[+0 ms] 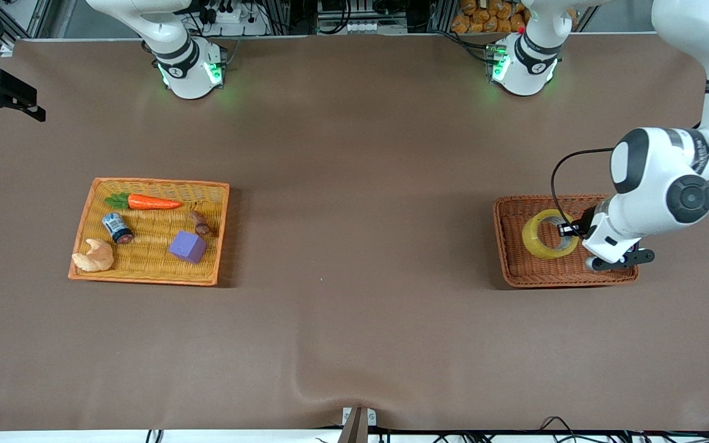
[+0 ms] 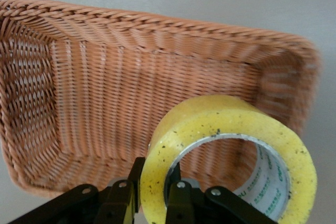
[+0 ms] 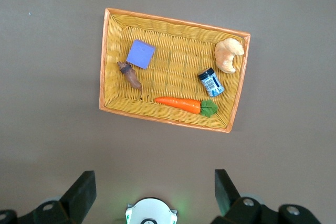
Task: Transfer tape with both arms
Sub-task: 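Carry the tape with the left gripper and release it into the basket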
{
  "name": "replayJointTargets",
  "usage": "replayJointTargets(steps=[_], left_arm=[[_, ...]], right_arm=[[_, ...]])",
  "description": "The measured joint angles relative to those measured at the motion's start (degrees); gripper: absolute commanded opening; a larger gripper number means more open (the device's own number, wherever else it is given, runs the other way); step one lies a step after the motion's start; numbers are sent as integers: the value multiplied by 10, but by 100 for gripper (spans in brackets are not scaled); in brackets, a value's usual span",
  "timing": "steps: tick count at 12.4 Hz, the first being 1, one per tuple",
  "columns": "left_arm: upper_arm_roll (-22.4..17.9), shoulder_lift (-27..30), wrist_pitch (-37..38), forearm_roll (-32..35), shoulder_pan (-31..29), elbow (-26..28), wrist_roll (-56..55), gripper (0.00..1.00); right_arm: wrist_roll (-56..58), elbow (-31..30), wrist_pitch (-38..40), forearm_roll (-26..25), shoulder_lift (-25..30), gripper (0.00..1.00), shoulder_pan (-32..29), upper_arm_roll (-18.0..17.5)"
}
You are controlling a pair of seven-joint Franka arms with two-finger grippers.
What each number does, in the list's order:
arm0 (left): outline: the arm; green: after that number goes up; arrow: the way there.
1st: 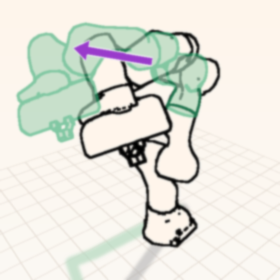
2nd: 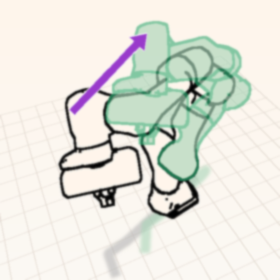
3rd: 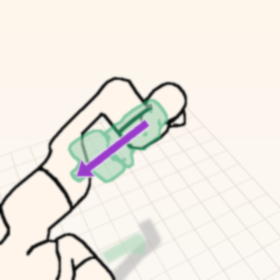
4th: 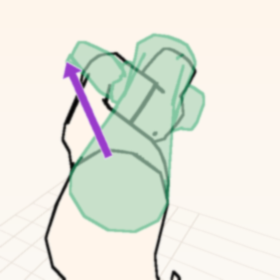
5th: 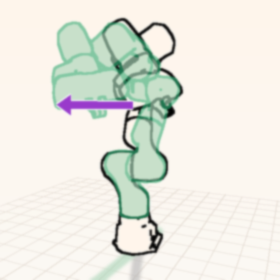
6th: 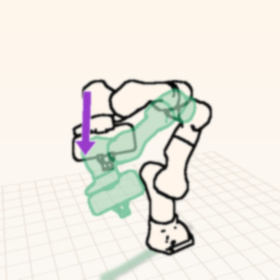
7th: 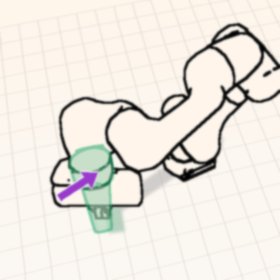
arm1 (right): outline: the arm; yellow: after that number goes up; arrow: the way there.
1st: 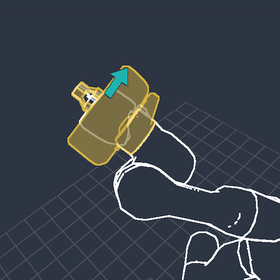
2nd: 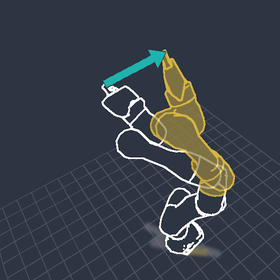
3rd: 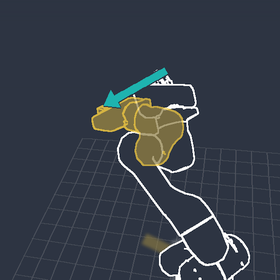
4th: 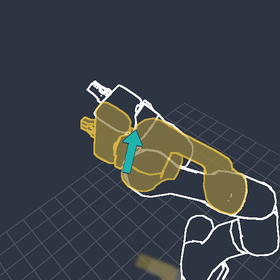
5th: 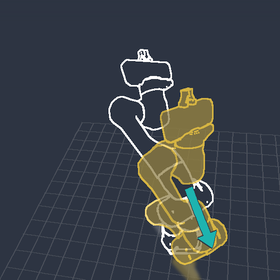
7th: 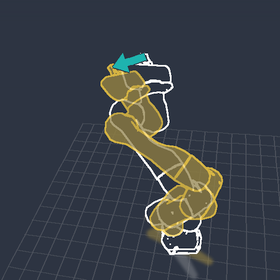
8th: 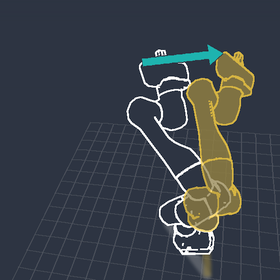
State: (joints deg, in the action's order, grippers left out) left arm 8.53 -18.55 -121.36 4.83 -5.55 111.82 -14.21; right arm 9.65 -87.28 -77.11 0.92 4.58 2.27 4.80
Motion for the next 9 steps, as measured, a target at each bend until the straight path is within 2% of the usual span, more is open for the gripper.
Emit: replayJointTargets(steps=[1, 2, 3, 6, 9], left_arm=[[0, -12, -29, 7, -9, 13, 1, 17], [0, -27, -48, 8, -17, 18, 7, 66], [1, -41, -64, 8, -20, 19, 11, 100], [5, -52, -74, 9, -19, 11, 40, 100], [1, -40, -43, 9, -28, -42, 116, 100]], right_arm=[[0, 0, -1, 0, 0, 100, 0, -1], [0, 0, -1, 0, 0, 100, 0, -1], [0, 0, -1, 0, 0, 100, 0, -1], [0, 0, -1, 0, 0, 100, 0, -1], [0, 0, -2, 0, 0, 100, 0, -1]])
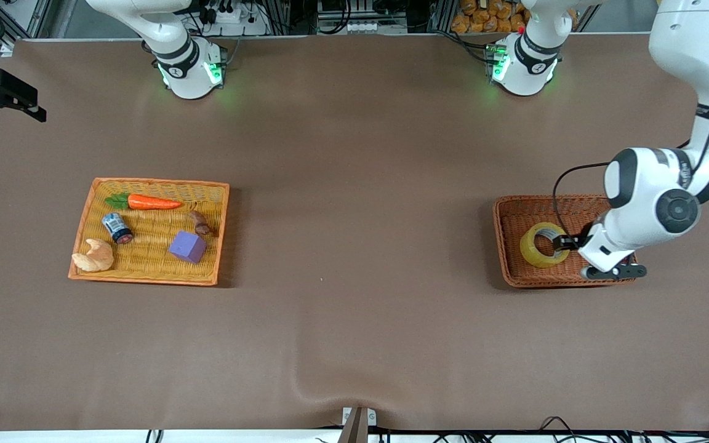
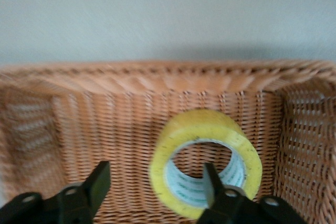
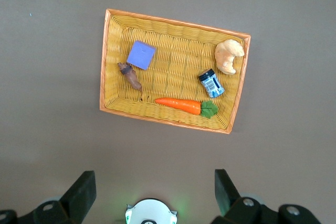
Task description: Transfer tape with both arms
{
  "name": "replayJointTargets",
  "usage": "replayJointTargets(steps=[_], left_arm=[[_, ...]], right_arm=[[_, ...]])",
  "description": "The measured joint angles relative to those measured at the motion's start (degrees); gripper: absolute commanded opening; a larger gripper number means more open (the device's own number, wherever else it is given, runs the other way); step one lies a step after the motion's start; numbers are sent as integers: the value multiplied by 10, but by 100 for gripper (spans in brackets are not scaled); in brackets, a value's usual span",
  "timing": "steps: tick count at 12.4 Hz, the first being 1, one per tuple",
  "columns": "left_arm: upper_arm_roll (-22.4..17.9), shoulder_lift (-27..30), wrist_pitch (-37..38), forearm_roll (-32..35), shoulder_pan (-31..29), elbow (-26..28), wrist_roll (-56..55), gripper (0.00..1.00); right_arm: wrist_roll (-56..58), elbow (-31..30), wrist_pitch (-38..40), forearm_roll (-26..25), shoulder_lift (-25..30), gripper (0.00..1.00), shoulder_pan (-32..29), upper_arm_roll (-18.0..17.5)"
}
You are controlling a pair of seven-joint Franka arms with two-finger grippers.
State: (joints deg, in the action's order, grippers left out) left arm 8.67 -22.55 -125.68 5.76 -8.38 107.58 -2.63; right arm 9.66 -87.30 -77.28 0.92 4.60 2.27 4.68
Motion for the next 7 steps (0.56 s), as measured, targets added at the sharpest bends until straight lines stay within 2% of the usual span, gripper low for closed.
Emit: replayJointTargets(steps=[3, 5, 7], left_arm=[[0, 22, 111, 0, -14, -112, 92, 100], [3, 35, 211, 0, -14, -203, 108, 100], [6, 52, 256, 0, -13, -252, 104, 100]], right_arm=[[0, -1, 0, 0, 0, 100, 0, 0], [0, -2, 0, 0, 0, 100, 0, 0], [0, -3, 0, 0, 0, 100, 0, 0]])
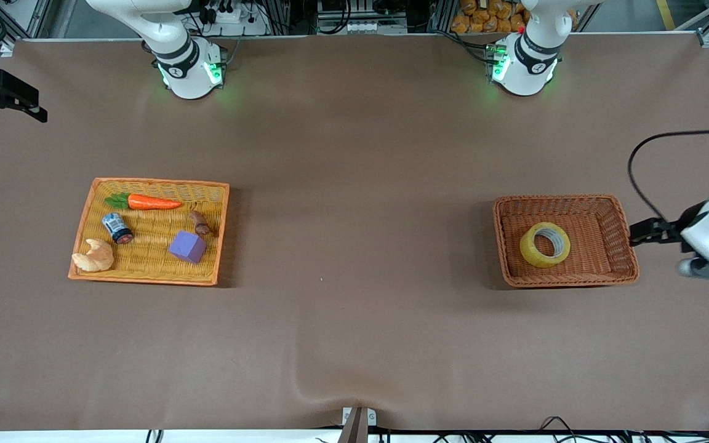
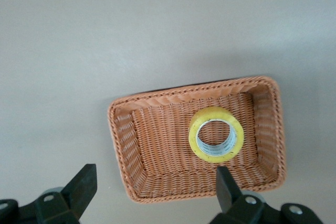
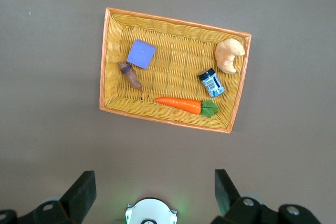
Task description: Transfer tape with both arms
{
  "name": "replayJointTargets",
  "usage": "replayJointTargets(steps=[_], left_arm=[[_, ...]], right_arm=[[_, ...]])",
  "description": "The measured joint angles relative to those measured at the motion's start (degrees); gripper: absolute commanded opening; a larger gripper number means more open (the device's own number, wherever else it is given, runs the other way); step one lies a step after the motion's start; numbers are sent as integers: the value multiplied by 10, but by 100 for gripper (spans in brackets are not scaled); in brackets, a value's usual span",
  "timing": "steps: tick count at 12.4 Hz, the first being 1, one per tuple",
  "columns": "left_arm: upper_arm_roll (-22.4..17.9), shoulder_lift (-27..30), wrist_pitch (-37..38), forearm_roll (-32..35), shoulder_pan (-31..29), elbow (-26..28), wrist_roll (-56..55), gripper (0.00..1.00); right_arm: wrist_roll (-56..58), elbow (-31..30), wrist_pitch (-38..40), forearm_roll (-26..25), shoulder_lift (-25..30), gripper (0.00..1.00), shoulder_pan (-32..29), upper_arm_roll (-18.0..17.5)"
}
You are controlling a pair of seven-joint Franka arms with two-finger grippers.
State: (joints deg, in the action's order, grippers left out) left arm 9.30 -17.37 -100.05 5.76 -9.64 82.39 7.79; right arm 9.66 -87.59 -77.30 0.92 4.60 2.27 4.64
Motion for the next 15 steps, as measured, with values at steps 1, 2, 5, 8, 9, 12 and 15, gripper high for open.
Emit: replayJointTargets(steps=[1, 2, 5, 8, 9, 12, 15], left_arm=[[2, 12, 5, 0, 1, -8, -9, 100], [3, 26, 10, -2, 3, -12, -27, 100], [4, 81, 52, -21, 5, -14, -89, 100], [6, 114, 82, -27, 12, -12, -115, 100], [-1, 119, 95, -27, 26, -11, -120, 100], [-67, 128, 131, -30, 106, -5, -148, 100], [-83, 129, 146, -36, 113, -1, -150, 100]], right_arm=[[0, 0, 0, 0, 0, 100, 0, 0], [0, 0, 0, 0, 0, 100, 0, -1], [0, 0, -1, 0, 0, 100, 0, -3], [0, 0, -6, -3, 0, 100, 0, -3], [0, 1, -7, -4, 0, 100, 0, -4], [1, 2, -10, -5, 0, 100, 0, -4], [1, 3, -13, -6, 0, 100, 0, -5]])
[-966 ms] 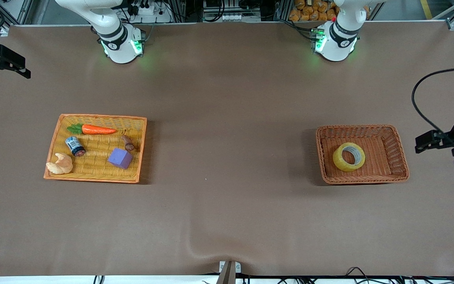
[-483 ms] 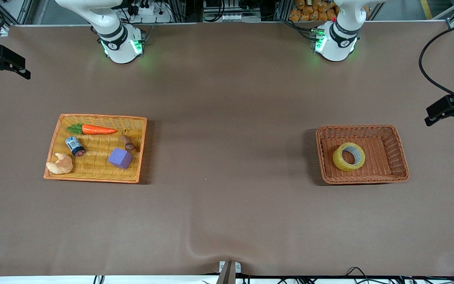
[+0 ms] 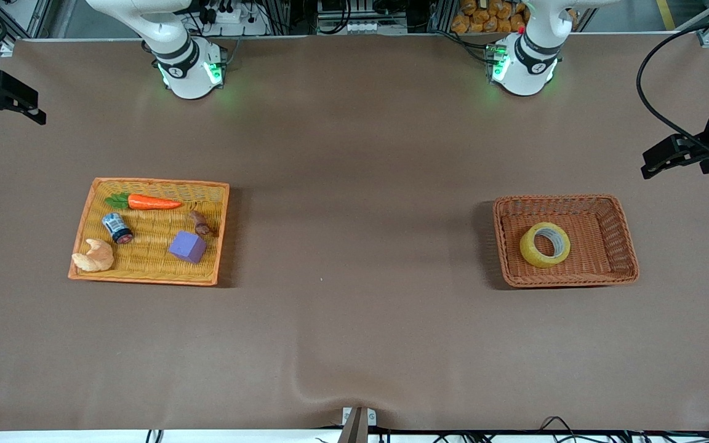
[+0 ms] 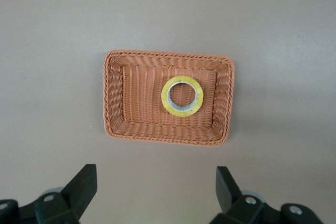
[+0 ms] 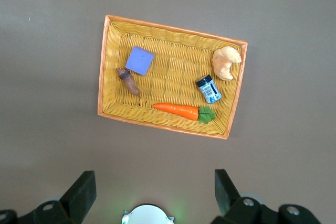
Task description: Transfer tape with both arms
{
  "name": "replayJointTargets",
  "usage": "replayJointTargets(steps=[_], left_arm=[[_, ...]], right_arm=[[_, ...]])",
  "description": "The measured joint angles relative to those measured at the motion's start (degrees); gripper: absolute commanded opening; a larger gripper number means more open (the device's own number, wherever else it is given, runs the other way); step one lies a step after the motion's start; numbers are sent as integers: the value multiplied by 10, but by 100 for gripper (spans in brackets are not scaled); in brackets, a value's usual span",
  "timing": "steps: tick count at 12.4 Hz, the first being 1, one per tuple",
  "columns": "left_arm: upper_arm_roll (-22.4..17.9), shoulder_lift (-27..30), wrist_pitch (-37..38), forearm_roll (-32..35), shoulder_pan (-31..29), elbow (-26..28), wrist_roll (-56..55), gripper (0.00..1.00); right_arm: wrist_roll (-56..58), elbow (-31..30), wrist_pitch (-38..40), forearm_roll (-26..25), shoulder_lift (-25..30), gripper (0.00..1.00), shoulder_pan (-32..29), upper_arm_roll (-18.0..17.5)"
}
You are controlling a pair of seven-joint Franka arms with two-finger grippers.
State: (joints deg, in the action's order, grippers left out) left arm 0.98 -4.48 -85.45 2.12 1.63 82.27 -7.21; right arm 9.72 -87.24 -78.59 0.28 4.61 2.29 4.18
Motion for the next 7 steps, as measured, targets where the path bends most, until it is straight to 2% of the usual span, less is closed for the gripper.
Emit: replayJointTargets(steps=[4, 7], left_arm=[[-3, 13, 10, -1, -1, 11, 0, 100], [9, 13, 10, -1, 2, 20, 0, 100]], right_arm=[[0, 0, 0, -1, 0, 100, 0, 0], [0, 0, 0, -3, 0, 100, 0, 0]])
